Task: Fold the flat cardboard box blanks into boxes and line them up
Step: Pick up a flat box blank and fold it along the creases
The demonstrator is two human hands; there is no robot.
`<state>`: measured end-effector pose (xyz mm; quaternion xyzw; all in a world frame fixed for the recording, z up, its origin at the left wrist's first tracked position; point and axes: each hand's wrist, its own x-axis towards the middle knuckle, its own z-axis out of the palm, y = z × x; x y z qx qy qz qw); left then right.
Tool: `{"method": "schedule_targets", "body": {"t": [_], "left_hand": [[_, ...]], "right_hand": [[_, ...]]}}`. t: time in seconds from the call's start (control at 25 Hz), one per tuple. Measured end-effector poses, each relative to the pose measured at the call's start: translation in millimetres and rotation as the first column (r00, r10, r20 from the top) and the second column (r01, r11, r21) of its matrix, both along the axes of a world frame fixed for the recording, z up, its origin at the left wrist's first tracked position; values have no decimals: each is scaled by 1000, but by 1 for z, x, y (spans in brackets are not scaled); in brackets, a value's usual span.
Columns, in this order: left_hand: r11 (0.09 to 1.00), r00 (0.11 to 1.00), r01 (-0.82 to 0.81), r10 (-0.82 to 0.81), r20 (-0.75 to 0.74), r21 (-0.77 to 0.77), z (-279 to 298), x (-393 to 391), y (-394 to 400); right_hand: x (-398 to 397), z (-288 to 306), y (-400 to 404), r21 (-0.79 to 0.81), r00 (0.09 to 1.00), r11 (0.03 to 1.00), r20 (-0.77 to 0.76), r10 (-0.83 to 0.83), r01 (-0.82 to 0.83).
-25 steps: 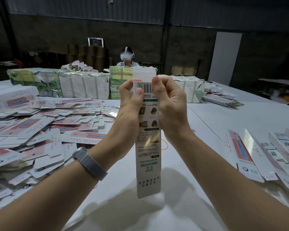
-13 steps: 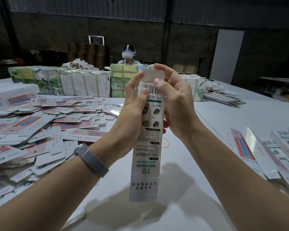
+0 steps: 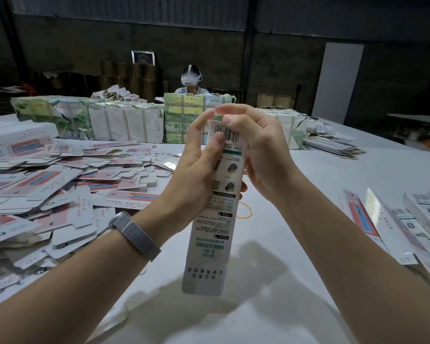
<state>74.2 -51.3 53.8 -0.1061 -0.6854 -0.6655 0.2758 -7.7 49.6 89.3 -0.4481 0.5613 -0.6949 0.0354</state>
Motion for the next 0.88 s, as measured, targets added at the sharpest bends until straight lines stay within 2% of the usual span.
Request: {"method": "schedule_targets", "body": {"t": [0.16, 0.48, 0.88], "left_hand": [[1000, 1000, -9, 9, 5, -19, 0, 0, -4], [996, 998, 63, -64, -14, -64, -2, 0, -6], [996, 998, 56, -58, -28, -65, -1, -1, -12]], "right_hand": [[-1, 0, 1, 31, 1000, 999, 2, -14, 14], [-9, 0, 2, -40, 999, 998, -23, -49, 48], [-20, 2, 9, 32, 986, 999, -169, -1, 7]]}}
